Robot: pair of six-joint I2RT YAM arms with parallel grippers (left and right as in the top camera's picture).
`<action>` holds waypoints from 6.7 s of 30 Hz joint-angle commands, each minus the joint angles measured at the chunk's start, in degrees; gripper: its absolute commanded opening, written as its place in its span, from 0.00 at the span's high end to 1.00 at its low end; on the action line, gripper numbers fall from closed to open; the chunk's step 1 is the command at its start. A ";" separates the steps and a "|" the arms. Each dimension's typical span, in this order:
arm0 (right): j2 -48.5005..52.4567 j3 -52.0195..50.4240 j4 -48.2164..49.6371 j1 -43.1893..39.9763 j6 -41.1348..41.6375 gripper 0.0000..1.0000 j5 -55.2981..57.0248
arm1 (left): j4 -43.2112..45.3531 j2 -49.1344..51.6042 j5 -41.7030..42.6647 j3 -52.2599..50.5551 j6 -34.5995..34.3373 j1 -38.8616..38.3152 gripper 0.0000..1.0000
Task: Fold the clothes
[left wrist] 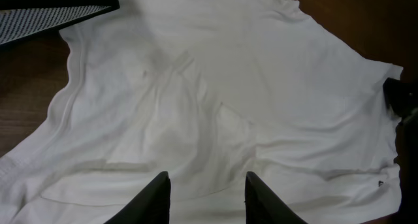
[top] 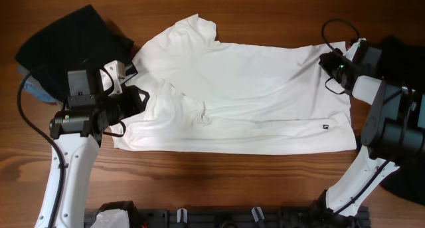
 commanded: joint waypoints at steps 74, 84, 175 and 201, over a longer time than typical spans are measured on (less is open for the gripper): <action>-30.18 -4.90 -71.43 -21.51 -11.98 0.36 3.34 | -22.60 11.28 -8.17 6.67 -15.82 2.71 0.32; -30.14 -17.81 -63.21 -21.75 -10.45 0.39 6.84 | -16.79 11.30 -8.26 -5.27 -21.94 4.90 0.39; -52.89 -7.63 -59.41 -19.89 -12.20 0.68 -2.49 | 0.00 7.80 -4.74 9.92 2.75 -5.68 0.51; -52.78 -7.48 -61.77 -10.49 -12.39 0.62 -3.65 | 46.12 62.82 -11.82 38.25 17.35 -14.27 0.09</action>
